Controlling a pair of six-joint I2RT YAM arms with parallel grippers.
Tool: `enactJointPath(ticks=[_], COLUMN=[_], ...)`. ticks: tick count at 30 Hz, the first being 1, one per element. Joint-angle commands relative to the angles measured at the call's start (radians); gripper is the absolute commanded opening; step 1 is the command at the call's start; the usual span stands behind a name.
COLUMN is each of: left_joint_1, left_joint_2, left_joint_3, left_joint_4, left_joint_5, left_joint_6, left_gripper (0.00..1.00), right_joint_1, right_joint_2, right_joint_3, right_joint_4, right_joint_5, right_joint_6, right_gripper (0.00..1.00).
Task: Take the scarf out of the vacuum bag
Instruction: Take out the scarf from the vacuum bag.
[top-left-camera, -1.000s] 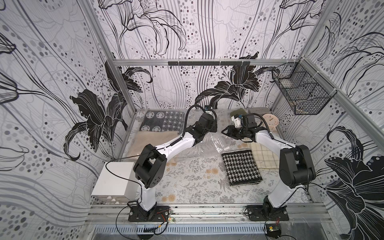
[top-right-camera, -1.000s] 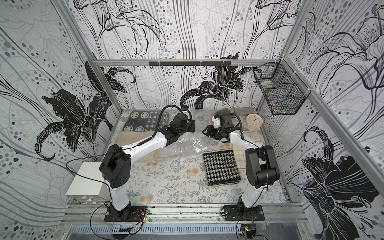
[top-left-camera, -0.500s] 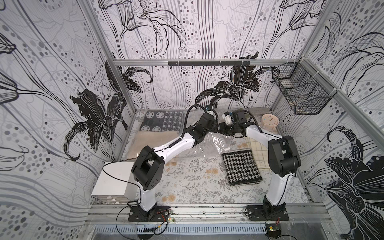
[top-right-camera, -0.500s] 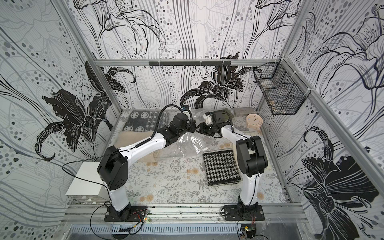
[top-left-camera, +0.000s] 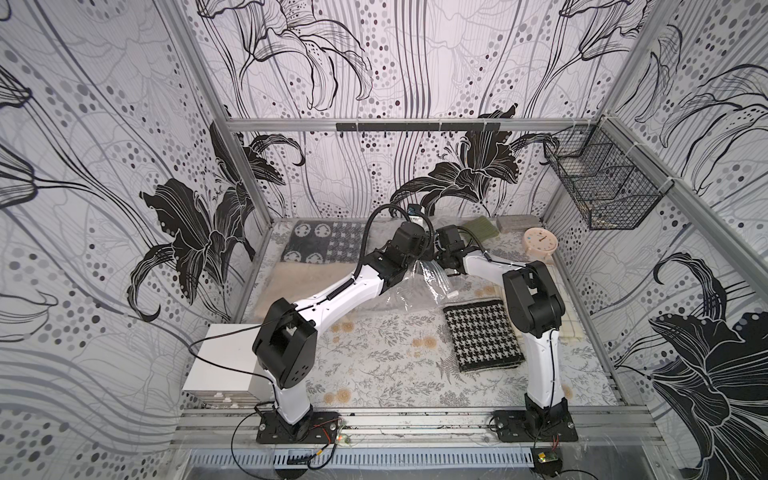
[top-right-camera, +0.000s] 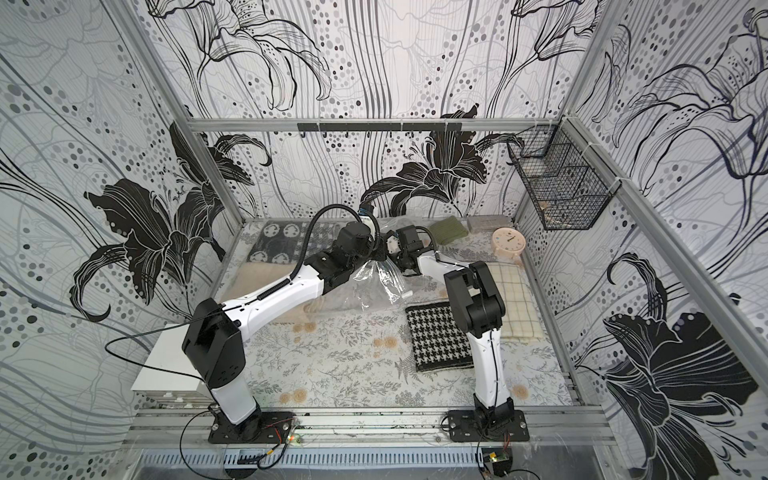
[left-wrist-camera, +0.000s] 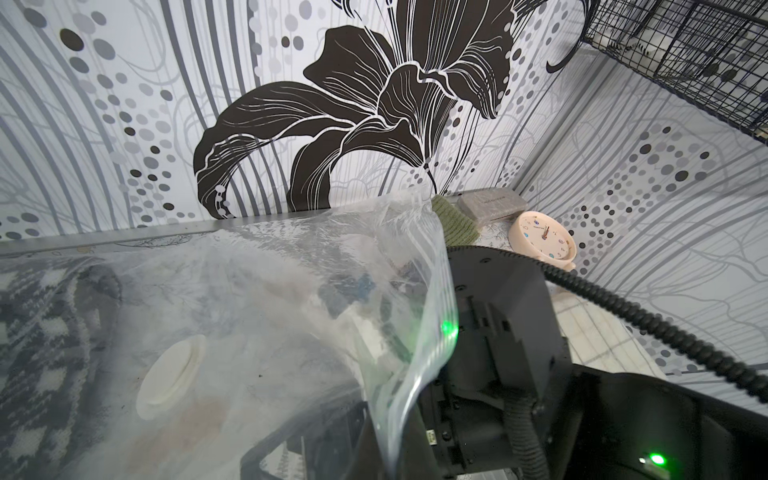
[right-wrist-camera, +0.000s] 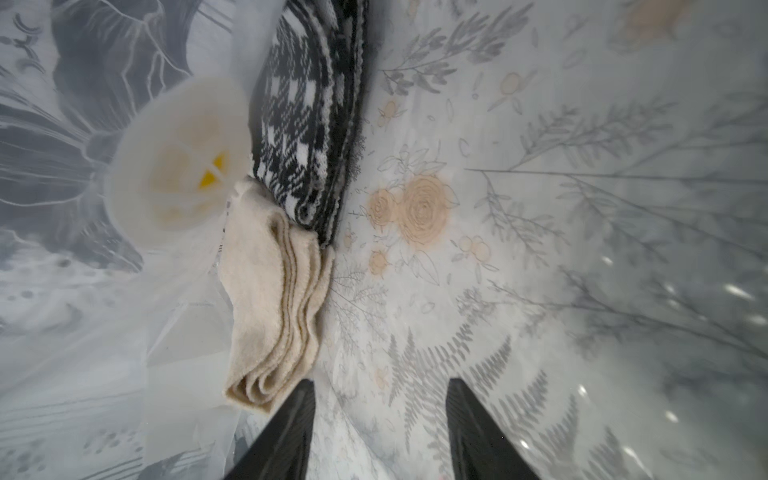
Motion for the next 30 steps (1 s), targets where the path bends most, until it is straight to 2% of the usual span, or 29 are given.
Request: enactJointPath(ticks=[1,6,11,17,25,30], left_joint_1=[-0.010,-0.010,-0.011,-0.010,-0.010,-0.012], left_joint_2=[-0.048,-0.061,-0.067,-0.067,-0.091,-0.110], left_joint_3=[-0.007,-0.037,-0.062,-0.066,-0.072,-0.071], left_joint_4=[0.060,0.077,0.100,0.107,0.119,0.126], left_joint_5=[-0.002,-0.009,-0.005,0.005,0.013,0.031], left_joint_6=[0.016,0.008,0.000,-0.008,0.000,-0.009], left_gripper=[0.00,0.00,0.00,0.00,0.00,0.00], right_joint_1=[0.033,0.089,0.116,0.133,0.141,0.153], right_joint_2=[0.068,0.162,0.245,0.313,0.354,0.388], right_joint_3=[0.079,0.197,0.267,0.357,0.377,0.430], right_joint_4=[0.019,-0.036,-0.006,-0.009,0.097,0.096], right_joint_5=[-0.025,-0.024,-0.033,0.003,0.028,0.054], right_joint_6=[0.068,0.095,0.156,0.184,0.277,0.292], right_gripper=[0.54,0.56,0.63,0.63,0.63,0.62])
